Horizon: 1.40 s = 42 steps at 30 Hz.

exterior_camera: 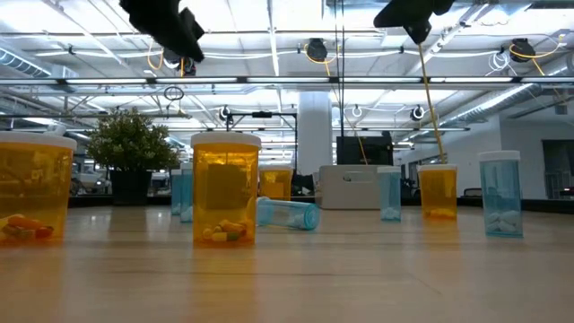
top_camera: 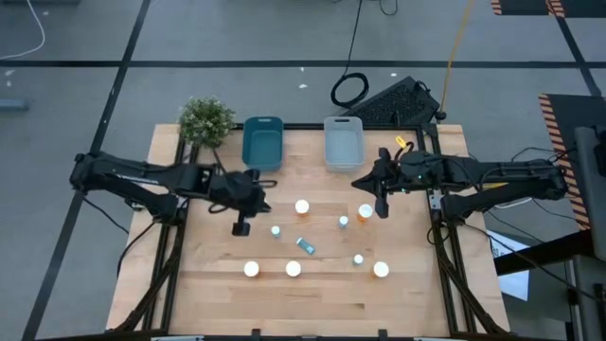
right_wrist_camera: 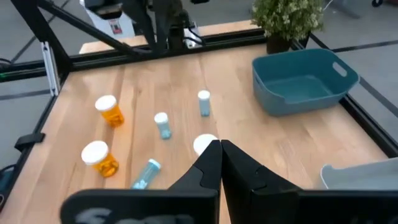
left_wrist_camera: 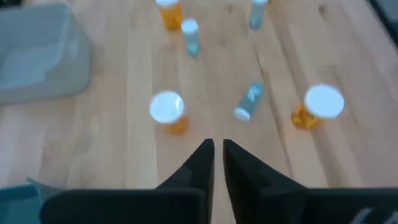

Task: Pick and place medicine bottles into bin by pill shape (circle, oval)
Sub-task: Put the blue pill bottle into the gray bin

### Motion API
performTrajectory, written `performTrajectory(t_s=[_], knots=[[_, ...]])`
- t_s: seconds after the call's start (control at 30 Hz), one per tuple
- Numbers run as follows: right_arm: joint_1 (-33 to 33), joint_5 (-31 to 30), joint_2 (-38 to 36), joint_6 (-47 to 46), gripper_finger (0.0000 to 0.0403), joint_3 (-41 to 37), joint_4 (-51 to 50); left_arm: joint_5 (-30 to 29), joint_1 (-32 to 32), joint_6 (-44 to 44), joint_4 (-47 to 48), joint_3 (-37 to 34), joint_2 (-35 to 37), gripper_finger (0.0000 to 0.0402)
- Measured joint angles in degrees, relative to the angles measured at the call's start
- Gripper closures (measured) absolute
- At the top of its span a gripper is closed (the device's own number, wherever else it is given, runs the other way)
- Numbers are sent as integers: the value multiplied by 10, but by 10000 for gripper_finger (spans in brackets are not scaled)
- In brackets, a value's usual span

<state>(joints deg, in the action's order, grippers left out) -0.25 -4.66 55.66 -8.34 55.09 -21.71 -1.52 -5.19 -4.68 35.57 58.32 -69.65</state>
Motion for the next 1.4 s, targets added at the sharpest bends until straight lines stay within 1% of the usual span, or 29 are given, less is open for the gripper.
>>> performTrajectory(t_s=[0.13, 0.2, 0.27, 0.43, 0.57, 0.7, 0.87, 0.97, 1.2, 1.4], knots=[[0, 0, 2, 0, 403, 0, -5, -48, -16, 9, 18, -9, -16, 312], [0, 0, 2, 0, 403, 0, -5, -73, -15, 8, 30, -19, -16, 291], [0, 0, 3, 0, 403, 0, -5, -85, -8, 6, 29, -32, -15, 272], [0, 1, 6, 0, 403, 0, -5, -80, 16, -32, 34, -60, -11, 231], [0, 1, 12, 0, 403, 0, -4, -58, 46, -31, 31, -77, -11, 201], [0, 2, 18, 0, 403, 0, -4, -45, 66, -30, 9, -111, -11, 177], [0, 2, 24, 0, 403, 0, -4, -36, 85, -37, -49, -146, -12, 161], [0, 2, 24, 0, 403, 0, -4, -35, 90, -37, -82, -158, -12, 160], [0, 2, 24, 0, 403, 0, -4, -35, 101, -31, -121, -198, -12, 160], [0, 2, 24, 0, 403, 0, -4, -60, 95, 1, -158, -245, -7, 160]])
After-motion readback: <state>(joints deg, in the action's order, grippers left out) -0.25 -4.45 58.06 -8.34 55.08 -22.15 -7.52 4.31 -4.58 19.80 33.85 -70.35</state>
